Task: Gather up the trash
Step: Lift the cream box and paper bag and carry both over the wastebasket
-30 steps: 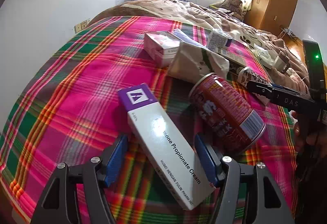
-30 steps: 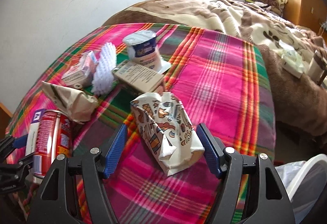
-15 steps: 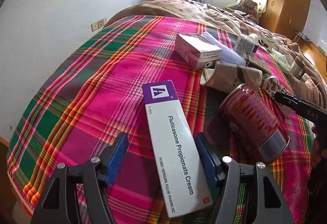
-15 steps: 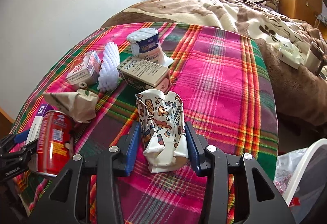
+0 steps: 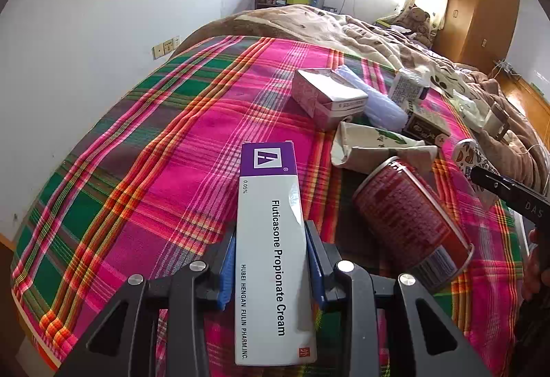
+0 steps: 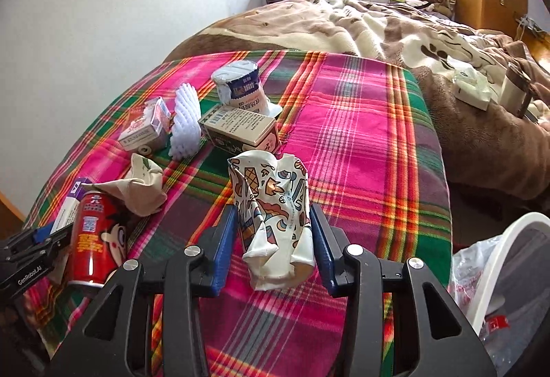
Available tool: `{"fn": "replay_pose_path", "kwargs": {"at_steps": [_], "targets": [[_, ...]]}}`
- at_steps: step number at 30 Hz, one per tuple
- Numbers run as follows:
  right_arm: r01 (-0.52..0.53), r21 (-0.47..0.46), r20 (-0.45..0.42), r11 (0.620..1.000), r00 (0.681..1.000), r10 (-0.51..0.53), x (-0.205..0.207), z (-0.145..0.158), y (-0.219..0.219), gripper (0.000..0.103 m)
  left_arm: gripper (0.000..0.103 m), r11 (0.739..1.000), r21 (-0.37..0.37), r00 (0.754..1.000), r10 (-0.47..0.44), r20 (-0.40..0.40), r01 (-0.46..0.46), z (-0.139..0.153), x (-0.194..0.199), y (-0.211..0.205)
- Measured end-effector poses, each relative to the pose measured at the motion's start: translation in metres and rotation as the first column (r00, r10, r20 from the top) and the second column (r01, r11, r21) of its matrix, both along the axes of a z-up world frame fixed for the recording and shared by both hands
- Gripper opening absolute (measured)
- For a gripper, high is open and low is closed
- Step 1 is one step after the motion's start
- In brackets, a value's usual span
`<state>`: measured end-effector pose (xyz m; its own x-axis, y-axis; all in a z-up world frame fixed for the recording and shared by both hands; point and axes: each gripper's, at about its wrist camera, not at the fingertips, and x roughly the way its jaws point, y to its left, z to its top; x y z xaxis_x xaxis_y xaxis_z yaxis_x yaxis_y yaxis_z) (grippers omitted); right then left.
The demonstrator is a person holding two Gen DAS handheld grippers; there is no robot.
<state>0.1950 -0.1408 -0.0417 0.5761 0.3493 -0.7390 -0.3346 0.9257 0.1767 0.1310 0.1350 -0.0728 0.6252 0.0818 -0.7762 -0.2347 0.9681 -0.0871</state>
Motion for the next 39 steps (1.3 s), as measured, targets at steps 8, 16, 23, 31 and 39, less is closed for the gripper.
{"fn": "replay_pose_path", "kwargs": {"at_steps": [8,16,23,31,39], "targets": [[0.017,0.034,0.029,0.999,0.999,-0.018,-0.017,0.010,-0.011,0.043,0.036,1.000,0.004,0.997,-0.027,0.068,0.027,0.024,-0.015,-0.011],[0.039,0.065,0.075,0.997,0.996,-0.043,-0.039,0.027,-0.022,0.043,0.036,0.997,0.011,0.987,-0.074,0.142,0.073,0.054,-0.036,-0.028],[0.078,0.106,0.124,0.991,0.988,-0.091,-0.059,0.045,-0.044,0.043,0.036,0.988,0.021,0.967,-0.154,0.205,0.153,0.078,-0.048,-0.060],[0.148,0.122,0.160,0.981,0.973,-0.167,-0.082,0.056,-0.081,0.043,0.036,0.964,0.038,0.930,-0.263,0.255,0.262,0.100,-0.052,-0.106],[0.264,0.135,0.190,0.955,0.939,-0.286,-0.102,0.063,-0.127,0.043,0.036,0.925,0.044,0.885,-0.374,0.275,0.377,0.108,-0.048,-0.160]]}}
